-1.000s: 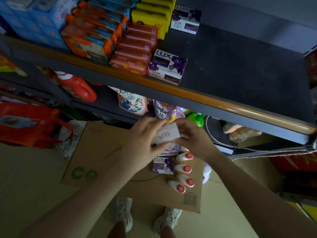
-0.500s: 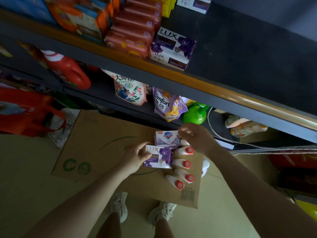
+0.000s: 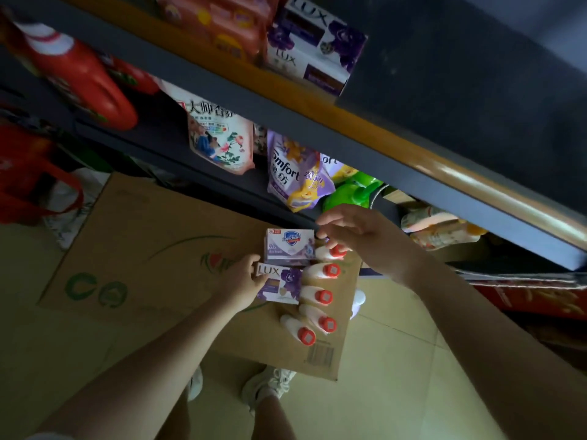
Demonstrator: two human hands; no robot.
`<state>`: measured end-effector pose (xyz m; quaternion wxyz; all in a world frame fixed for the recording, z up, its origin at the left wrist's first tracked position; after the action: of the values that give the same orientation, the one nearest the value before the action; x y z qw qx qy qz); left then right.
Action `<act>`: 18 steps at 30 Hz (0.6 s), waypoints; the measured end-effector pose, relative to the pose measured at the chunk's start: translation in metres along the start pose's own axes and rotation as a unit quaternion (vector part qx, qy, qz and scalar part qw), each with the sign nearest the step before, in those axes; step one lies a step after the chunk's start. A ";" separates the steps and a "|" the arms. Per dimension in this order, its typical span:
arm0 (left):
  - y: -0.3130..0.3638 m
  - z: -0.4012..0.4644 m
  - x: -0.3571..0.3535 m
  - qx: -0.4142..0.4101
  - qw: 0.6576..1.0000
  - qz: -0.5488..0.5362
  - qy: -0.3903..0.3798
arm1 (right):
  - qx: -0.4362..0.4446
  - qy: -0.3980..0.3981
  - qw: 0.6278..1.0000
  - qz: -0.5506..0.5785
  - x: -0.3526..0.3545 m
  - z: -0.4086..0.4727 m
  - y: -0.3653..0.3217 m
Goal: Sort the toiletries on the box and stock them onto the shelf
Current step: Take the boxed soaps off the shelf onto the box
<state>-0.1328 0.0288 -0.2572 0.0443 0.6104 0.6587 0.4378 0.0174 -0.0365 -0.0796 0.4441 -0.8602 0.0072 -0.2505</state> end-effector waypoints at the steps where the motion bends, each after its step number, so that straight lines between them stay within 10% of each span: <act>1: 0.011 -0.003 0.010 -0.010 0.999 -0.031 0.005 | 0.007 -0.022 1.000 0.019 0.001 -0.004 -0.011; 6: 0.139 -0.044 0.126 -0.252 0.949 -0.085 0.166 | 0.107 0.038 0.988 0.105 0.055 -0.014 -0.086; 10: 0.252 -0.092 0.202 -0.498 0.800 0.073 0.327 | 0.159 0.208 0.958 0.113 0.119 0.010 -0.125; 14: 0.309 -0.076 0.214 -0.579 0.682 0.206 0.397 | 0.124 0.386 0.914 -0.007 0.173 0.066 -0.120; 18: 0.322 -0.045 0.204 -0.573 0.657 0.294 0.393 | 0.112 0.394 0.891 -0.195 0.196 0.126 -0.133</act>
<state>0.0360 0.1355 0.0708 -0.0089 0.3972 0.0198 0.9175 0.2157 0.0943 0.0451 0.4408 -0.6195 -0.0145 -0.6494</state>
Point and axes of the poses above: each hand's wrist, its own z-axis towards the middle knuckle, its own x-axis out of the back of the hand, y = z × x, the point moved 10 cm from there along z, towards the middle knuckle, and after that the axes turned 3 degrees about y, right-handed, at the moved point
